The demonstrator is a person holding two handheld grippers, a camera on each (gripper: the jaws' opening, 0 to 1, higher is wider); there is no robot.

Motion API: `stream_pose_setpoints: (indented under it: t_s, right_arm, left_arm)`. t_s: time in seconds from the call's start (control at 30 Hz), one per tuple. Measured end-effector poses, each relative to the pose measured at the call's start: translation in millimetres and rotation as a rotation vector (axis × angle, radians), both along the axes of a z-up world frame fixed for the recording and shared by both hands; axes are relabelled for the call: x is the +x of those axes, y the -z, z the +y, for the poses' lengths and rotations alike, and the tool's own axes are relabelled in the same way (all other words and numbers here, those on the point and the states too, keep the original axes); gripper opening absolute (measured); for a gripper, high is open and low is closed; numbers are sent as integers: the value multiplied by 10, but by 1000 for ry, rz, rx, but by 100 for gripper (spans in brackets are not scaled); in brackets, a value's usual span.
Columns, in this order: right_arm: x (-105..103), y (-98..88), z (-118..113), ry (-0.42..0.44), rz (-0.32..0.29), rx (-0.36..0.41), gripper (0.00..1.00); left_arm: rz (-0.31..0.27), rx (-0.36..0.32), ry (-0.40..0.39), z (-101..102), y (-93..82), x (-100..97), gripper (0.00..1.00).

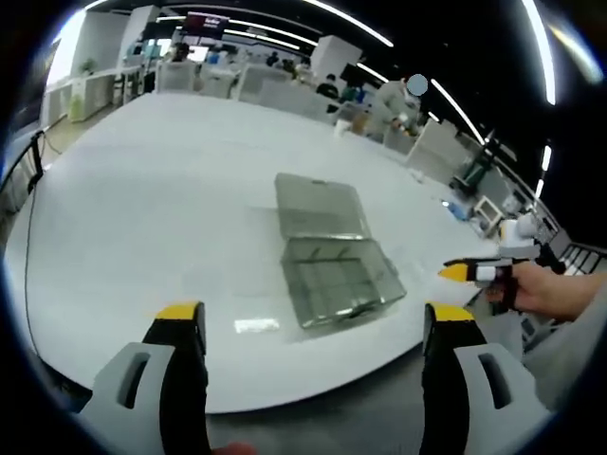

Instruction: Insert the divider into the dual guide fixture by aligning both edges with the guide slots and pushing it downward to the bottom, including one-sided entry, uneven engagement, binding, and posture correction.

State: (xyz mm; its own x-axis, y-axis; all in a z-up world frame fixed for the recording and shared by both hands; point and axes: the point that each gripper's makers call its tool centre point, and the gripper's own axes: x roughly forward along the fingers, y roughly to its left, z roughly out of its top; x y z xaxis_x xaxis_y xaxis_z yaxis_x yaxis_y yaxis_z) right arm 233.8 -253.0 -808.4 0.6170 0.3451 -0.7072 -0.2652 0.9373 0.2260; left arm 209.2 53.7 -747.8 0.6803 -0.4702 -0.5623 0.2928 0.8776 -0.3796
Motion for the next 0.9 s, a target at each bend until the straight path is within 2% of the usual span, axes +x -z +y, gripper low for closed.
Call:
stream_pose_setpoints:
  t_s: [0.43,0.7,0.9]
  right_arm:
    - [181,219,-16,-25,41,-39,53]
    - [264,347,-50,-40,82,-91,47]
    - [310,377,-37,-42,95,-107,46]
  left_arm:
    - [11,16,18,-51,1,-2,93]
    - [19,14,22,-100,11,-12,92]
    - [20,13,23,-120,15,-16,92]
